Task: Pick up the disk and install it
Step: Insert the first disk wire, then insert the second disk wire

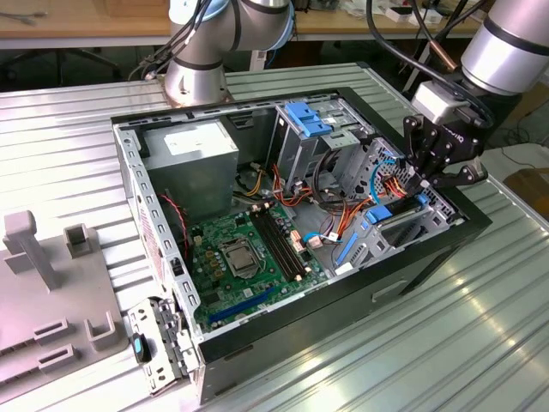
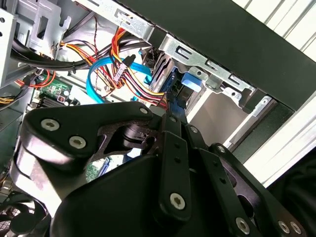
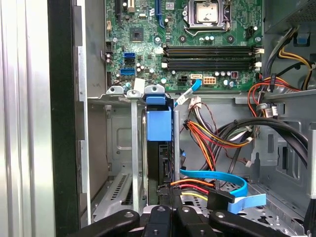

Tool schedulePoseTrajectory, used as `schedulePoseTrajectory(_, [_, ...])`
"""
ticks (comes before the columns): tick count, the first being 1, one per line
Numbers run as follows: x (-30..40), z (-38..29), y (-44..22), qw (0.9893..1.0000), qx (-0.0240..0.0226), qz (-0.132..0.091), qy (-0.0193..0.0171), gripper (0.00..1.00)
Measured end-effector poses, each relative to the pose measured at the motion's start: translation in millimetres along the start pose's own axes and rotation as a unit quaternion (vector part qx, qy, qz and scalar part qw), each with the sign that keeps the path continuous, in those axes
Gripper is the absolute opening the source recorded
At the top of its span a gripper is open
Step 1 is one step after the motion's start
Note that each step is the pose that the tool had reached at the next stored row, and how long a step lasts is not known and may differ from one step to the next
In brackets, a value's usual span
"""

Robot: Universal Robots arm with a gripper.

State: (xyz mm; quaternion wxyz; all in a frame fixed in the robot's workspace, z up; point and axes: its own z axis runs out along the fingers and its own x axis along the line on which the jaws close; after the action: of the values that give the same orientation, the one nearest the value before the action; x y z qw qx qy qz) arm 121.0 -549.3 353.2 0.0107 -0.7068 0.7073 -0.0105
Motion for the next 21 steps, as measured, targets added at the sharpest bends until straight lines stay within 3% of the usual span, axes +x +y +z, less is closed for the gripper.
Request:
schedulePoseTrajectory(5, [0.0,-0.5,0.0,1.0000,0.0000,0.000,0.0000,0.11])
schedulePoseTrajectory(8, [0.0,-4.9,0.9,1.0000,0.0000,0.000,-0.0007,0.11])
schedulePoseTrajectory(15, [-0.2,-21.6,0.5,1.0000,0.0000,0.000,-0.0009,0.11])
schedulePoseTrajectory(17, [-1.9,-30.7,0.2,1.0000,0.0000,0.000,-0.0004,0.11])
schedulePoseTrajectory(18, [-10.7,-38.8,0.0,1.0000,0.0000,0.000,0.0010,0.11])
schedulePoseTrajectory(21, [-23.9,-42.8,-0.1,0.9999,-0.0003,0.000,0.0125,0.11])
